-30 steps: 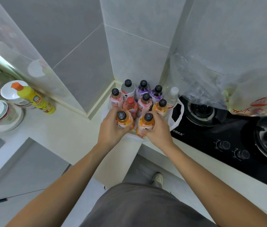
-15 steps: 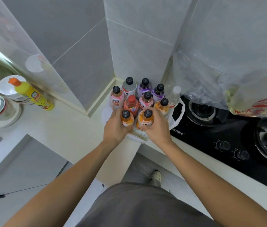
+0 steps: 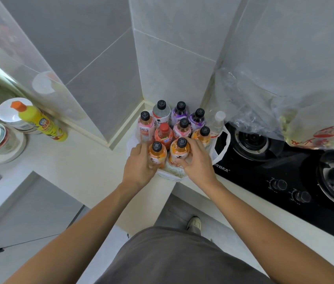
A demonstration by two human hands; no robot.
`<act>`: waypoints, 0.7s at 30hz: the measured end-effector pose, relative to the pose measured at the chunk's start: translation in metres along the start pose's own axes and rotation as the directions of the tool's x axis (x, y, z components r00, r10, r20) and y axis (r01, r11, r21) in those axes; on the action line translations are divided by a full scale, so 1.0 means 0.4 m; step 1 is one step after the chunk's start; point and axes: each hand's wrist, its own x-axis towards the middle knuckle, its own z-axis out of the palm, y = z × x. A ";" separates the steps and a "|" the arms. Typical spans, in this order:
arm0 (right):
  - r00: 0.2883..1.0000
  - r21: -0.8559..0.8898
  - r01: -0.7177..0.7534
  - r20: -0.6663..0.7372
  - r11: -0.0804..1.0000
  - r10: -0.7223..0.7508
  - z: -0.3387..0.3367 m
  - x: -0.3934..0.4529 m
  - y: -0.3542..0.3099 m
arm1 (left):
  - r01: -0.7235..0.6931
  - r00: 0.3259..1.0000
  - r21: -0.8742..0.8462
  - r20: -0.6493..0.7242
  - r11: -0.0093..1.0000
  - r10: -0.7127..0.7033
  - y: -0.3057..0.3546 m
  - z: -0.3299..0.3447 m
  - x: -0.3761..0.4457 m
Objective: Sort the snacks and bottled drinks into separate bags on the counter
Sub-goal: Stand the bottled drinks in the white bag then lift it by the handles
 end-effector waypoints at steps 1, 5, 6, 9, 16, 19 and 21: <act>1.000 0.001 0.010 0.005 1.000 -0.010 -0.008 -0.002 0.001 | 0.022 1.000 0.064 0.002 0.998 -0.022 -0.008 -0.003 0.000; 0.999 -0.014 0.022 -0.026 1.000 -0.023 -0.037 -0.013 0.013 | 0.084 0.994 0.348 0.032 0.934 -0.102 -0.033 -0.015 0.009; 0.998 -0.034 0.027 -0.055 0.999 -0.029 -0.045 -0.016 0.019 | 0.081 0.994 0.395 0.039 0.915 -0.105 -0.036 -0.018 0.015; 0.984 -0.149 -0.006 -0.175 0.989 -0.020 -0.072 -0.020 0.038 | 0.032 0.997 0.491 0.041 0.870 -0.060 -0.038 -0.025 0.030; 0.910 -0.253 -0.264 -0.386 0.931 0.153 -0.138 0.022 0.115 | 0.008 0.989 0.603 0.113 0.797 -0.095 -0.033 -0.039 0.072; 0.885 -0.161 -0.438 -0.250 0.884 0.393 -0.153 0.054 0.137 | 0.011 0.978 0.669 0.148 0.743 -0.147 -0.032 -0.045 0.086; 0.849 -0.045 -0.513 -0.170 0.857 0.500 -0.160 0.074 0.144 | 0.005 0.977 0.696 0.149 0.718 -0.151 -0.036 -0.047 0.090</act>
